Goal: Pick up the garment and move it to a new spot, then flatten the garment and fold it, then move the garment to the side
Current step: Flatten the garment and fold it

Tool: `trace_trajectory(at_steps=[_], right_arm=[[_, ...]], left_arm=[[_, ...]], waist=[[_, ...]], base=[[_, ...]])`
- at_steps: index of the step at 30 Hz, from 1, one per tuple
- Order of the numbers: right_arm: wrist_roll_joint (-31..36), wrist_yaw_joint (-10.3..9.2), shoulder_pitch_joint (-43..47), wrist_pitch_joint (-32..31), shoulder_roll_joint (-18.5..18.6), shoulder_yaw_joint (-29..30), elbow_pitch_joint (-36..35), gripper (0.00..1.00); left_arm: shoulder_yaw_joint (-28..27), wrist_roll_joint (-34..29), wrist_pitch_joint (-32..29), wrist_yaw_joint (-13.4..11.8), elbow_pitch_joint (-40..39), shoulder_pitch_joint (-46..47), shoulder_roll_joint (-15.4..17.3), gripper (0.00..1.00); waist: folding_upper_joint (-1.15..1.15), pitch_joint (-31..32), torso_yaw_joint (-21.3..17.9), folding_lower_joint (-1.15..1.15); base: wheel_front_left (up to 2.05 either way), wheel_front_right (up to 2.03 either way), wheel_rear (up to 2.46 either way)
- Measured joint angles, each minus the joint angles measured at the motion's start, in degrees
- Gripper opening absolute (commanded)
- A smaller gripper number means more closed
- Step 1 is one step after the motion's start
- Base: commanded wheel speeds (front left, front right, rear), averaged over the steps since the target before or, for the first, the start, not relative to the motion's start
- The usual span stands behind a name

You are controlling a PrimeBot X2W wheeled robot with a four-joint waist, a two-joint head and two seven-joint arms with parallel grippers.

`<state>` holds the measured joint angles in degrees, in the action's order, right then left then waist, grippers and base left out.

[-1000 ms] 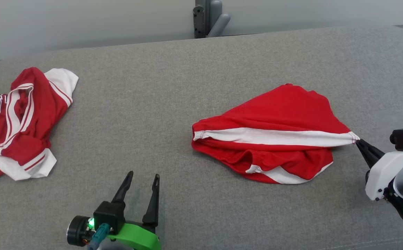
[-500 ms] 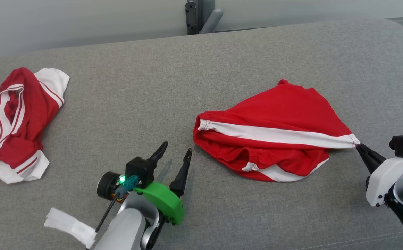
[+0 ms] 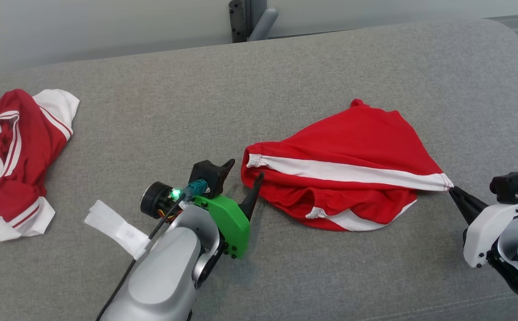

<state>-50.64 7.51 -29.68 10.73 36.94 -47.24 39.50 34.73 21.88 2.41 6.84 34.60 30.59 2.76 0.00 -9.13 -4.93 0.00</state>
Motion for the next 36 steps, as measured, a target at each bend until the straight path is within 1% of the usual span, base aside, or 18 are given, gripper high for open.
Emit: trace_trajectory(at_steps=[2,9,10,11,12,13,14,16,20,22,25,29,32,36], right_arm=[[0.08,0.0,-0.01,0.3,-0.02,-0.05,0.08,0.0],[0.31,0.0,-0.4,1.26,-0.58,-0.13,0.48,0.0],[0.32,0.0,-0.76,1.34,-0.75,-0.38,0.49,0.0],[0.32,0.0,-0.99,1.4,-0.84,-0.45,0.52,0.0],[0.32,0.0,-1.2,1.42,-0.97,-0.52,0.53,0.0],[0.32,0.0,-1.35,1.45,-1.1,-0.65,0.54,0.0],[0.32,0.0,-1.45,1.46,-1.19,-0.77,0.58,0.0],[0.32,0.0,-1.72,1.46,-1.18,-0.97,0.81,0.0],[0.15,0.0,-2.53,1.45,-0.85,-1.35,0.89,0.0],[-0.51,0.0,-2.69,1.37,-0.13,-1.42,0.43,0.0],[-3.14,0.0,-4.15,0.75,1.76,-0.63,-2.11,0.0],[-8.31,0.0,-8.33,-0.73,5.16,1.65,-7.66,0.0],[-11.82,0.0,-11.91,-2.15,7.8,3.5,-11.62,0.0],[-15.52,0.0,-16.41,-4.72,10.53,5.26,-15.96,0.0]], left_arm=[[0.35,-0.07,-0.89,-0.64,1.24,1.19,0.02,1.0],[2.4,1.87,-3.09,-0.78,3.38,4.6,0.01,1.0],[3.08,2.24,-3.67,-0.79,4.21,5.32,0.01,0.87],[3.46,2.31,-3.88,-0.79,4.54,5.61,0.02,0.66],[3.72,2.45,-3.91,-0.8,4.78,5.83,0.01,0.43],[3.98,2.64,-3.92,-0.9,4.95,6.02,0.0,0.16],[4.13,2.7,-3.8,-1.1,5.1,6.24,0.01,0.0],[4.27,2.83,-3.34,-1.53,5.11,6.72,0.01,0.0],[4.27,4.81,-3.76,-1.4,4.86,6.78,0.01,0.0],[3.61,7.92,-4.48,-0.76,4.03,6.78,0.0,0.0],[1.57,15.04,-7.89,0.22,1.94,7.01,-0.01,0.0],[-1.35,27.07,-15.67,0.45,-3.47,9.57,1.18,0.0],[-2.59,35.51,-21.27,0.48,-9.23,12.34,3.87,0.0],[-5.16,42.96,-26.25,0.48,-14.32,16.0,8.01,0.0]], waist=[[0.0,-0.17,-0.15,0.0],[0.0,-1.05,-0.86,0.0],[0.0,-1.3,-1.13,0.0],[0.0,-1.41,-1.27,0.0],[0.0,-1.52,-1.4,0.0],[0.0,-1.61,-1.54,0.0],[0.0,-1.68,-1.67,0.0],[0.0,-1.79,-1.84,0.0],[0.0,-1.34,-1.86,0.0],[0.0,-0.87,-1.71,0.0],[0.0,0.0,-1.36,0.0],[0.0,1.52,-1.06,0.0],[0.0,2.96,-1.05,0.0],[0.0,5.14,-1.22,0.0]], base=[[0.0,0.0,0.0],[0.0,0.0,0.0],[0.0,0.0,0.0],[0.0,0.0,0.0],[0.0,0.0,0.0],[0.0,0.0,0.0],[0.0,0.0,0.0],[0.0,0.0,0.0],[0.0,0.0,0.0],[0.0,0.0,0.0],[0.0,0.0,0.0],[0.0,0.0,0.0],[0.0,0.0,0.0],[0.0,0.0,0.0]])
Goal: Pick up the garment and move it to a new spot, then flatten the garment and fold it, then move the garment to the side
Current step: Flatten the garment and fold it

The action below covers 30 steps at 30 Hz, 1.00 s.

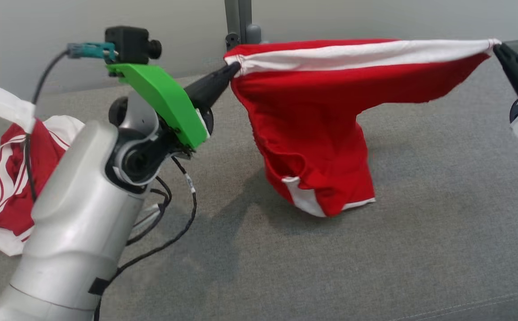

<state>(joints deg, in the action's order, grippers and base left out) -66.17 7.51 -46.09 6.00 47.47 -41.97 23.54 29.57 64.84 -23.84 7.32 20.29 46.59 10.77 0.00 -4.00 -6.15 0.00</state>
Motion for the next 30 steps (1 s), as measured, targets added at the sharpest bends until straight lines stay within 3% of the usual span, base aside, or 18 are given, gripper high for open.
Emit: trace_trajectory(at_steps=[7,16,24,30], right_arm=[[-4.13,0.0,-6.23,-3.37,5.39,3.08,-5.46,0.0],[-3.94,0.0,-9.51,-5.59,9.34,4.92,-8.67,0.0],[0.83,0.0,-14.33,-7.73,3.66,2.77,-5.55,0.0],[7.33,0.0,-24.9,-3.97,-4.58,3.91,1.55,0.0]], left_arm=[[-3.07,9.28,-6.44,0.01,-6.22,5.5,1.67,0.0],[-4.9,13.21,-10.04,-1.87,-8.49,8.45,2.22,0.0],[-2.36,8.58,-10.01,-1.4,-3.6,12.88,3.15,0.0],[0.89,-2.26,-1.9,-0.07,1.56,26.64,4.34,0.0]], waist=[[0.0,3.5,-0.27,0.0],[0.0,4.71,-0.87,0.0],[0.0,0.31,-1.95,0.0],[0.0,-6.68,-2.71,0.0]], base=[[0.0,0.0,0.0],[0.0,0.0,0.0],[0.0,0.0,0.0],[0.0,0.0,0.0]])
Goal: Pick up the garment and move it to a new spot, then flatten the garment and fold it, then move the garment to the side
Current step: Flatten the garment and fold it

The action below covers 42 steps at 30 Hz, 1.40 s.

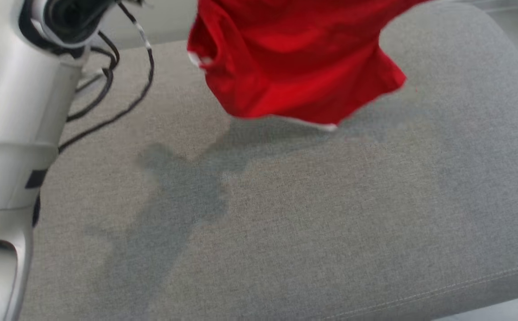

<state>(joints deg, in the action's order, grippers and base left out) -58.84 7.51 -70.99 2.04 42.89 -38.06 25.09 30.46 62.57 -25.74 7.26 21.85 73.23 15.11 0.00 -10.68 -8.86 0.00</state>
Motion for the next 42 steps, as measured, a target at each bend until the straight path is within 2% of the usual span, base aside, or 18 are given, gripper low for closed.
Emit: trace_trajectory(at_steps=[4,5,7,11,14,17,19,25,28,32,36,40,42], right_arm=[[6.26,0.01,-8.9,7.4,-6.0,2.35,6.57,0.0],[6.26,0.01,-8.9,7.4,-6.0,2.35,6.57,0.0],[9.93,0.01,-12.79,11.02,-8.04,4.05,9.88,0.0],[15.67,0.01,-16.39,12.95,-13.14,8.04,12.65,0.0],[19.59,0.01,-15.04,13.03,-15.85,11.29,10.31,0.0],[22.31,0.01,-9.76,13.02,-17.66,12.4,8.33,0.0],[23.49,0.01,-6.44,13.02,-17.64,12.89,6.88,0.0],[25.29,0.01,3.59,13.01,-12.78,15.4,1.69,0.0],[26.81,0.01,9.25,13.03,-8.87,17.83,-1.97,0.0],[28.18,0.01,20.03,13.03,-5.91,19.84,-6.24,0.0],[28.29,0.01,32.5,13.03,-4.69,23.16,-9.94,0.0],[26.99,0.01,42.3,13.03,-4.9,26.07,-12.27,0.0],[26.15,0.01,47.07,13.03,-5.15,27.3,-13.33,0.0]], left_arm=[[6.33,-7.88,10.56,0.08,0.48,11.66,2.38,0.0],[6.33,-7.88,10.56,0.08,0.48,11.66,2.38,0.0],[9.43,-10.25,18.25,0.1,0.67,16.71,3.74,0.0],[22.43,-13.11,32.0,0.29,-0.69,23.84,7.78,0.0],[30.02,-12.18,39.13,0.29,0.9,25.19,10.84,0.0],[35.2,-9.88,40.52,0.29,1.1,24.32,12.23,0.0],[34.31,-8.75,40.54,0.29,-1.6,21.63,12.26,0.0],[33.21,-8.72,40.69,0.29,-11.6,8.92,11.71,0.0],[33.72,-9.37,40.72,0.29,-16.6,3.87,10.7,0.0],[38.95,-10.48,40.7,0.29,-20.08,-3.52,10.59,0.0],[42.12,-10.66,40.72,0.29,-20.09,-12.1,11.15,0.0],[42.8,-10.0,40.72,0.27,-19.86,-19.1,11.56,0.0],[42.84,-11.84,40.43,0.27,-19.89,-23.74,11.66,0.0]], waist=[[0.0,-5.92,-0.7,0.0],[0.0,-5.92,-0.7,0.0],[0.0,-9.01,-1.11,0.0],[0.0,-15.33,-1.97,0.01],[0.0,-19.81,-2.59,0.02],[0.0,-23.81,-3.15,0.02],[0.0,-26.09,-3.48,0.02],[0.0,-29.4,-3.79,0.03],[0.0,-28.61,-3.71,0.01],[0.0,-26.31,-3.48,0.01],[0.0,-21.97,-2.84,0.0],[0.0,-18.1,-2.56,0.0],[0.0,-16.2,-2.48,0.0]], base=[[0.0,0.0,0.0],[0.0,0.0,0.0],[0.0,0.0,0.0],[0.0,0.0,0.0],[0.0,0.0,0.0],[0.0,0.0,0.0],[0.0,0.0,0.0],[0.0,0.0,0.0],[0.0,0.0,0.0],[0.0,0.0,0.0],[0.0,0.0,0.0],[0.0,0.0,0.0],[0.0,0.0,0.0]])
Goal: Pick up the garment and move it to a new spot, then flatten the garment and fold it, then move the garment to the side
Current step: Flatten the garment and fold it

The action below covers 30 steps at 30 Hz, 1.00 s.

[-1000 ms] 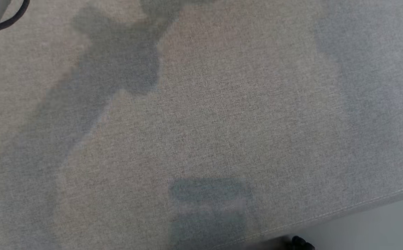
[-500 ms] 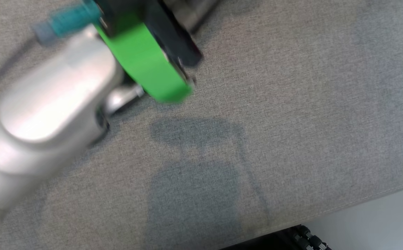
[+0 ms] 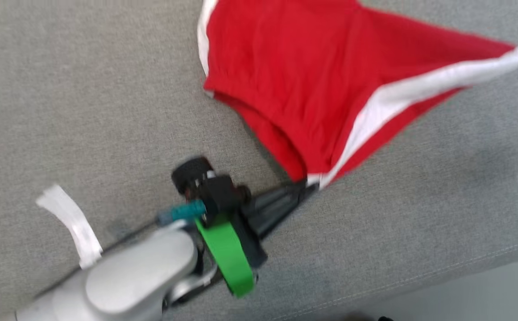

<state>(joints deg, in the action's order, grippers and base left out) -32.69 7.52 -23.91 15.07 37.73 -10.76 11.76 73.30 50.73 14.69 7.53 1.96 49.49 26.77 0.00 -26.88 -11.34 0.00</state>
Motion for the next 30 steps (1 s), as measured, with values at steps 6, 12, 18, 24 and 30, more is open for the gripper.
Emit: trace_trajectory(at_steps=[6,12,18,24,30], right_arm=[[-1.97,0.0,12.84,0.0,0.16,2.96,-4.38,0.0],[-2.38,0.0,23.98,0.0,1.33,7.57,-10.67,0.0],[-3.04,0.0,27.34,-3.33,2.11,12.18,-15.43,0.0],[-4.23,0.0,19.81,-11.74,2.97,10.54,-14.57,0.0],[-5.91,0.0,7.95,-18.3,3.86,9.76,-9.95,0.0]], left_arm=[[0.16,-4.17,-2.0,0.0,-0.41,-8.68,0.25,0.0],[0.21,-5.26,-0.92,0.01,-1.01,-13.05,1.53,0.0],[-3.61,4.83,0.22,0.0,-3.0,-13.8,1.66,0.0],[-9.95,16.49,0.29,0.0,-5.84,-14.47,-2.58,0.0],[-12.55,21.93,0.29,0.0,-3.53,-11.88,-5.83,0.0]], waist=[[0.0,5.0,0.18,0.0],[0.0,8.26,0.72,0.0],[0.0,8.74,3.01,0.0],[0.0,7.63,6.13,0.0],[0.0,5.46,9.29,0.0]], base=[[0.0,0.0,0.0],[0.0,0.0,0.0],[0.0,0.0,0.0],[0.0,0.0,0.0],[0.0,0.0,0.0]])
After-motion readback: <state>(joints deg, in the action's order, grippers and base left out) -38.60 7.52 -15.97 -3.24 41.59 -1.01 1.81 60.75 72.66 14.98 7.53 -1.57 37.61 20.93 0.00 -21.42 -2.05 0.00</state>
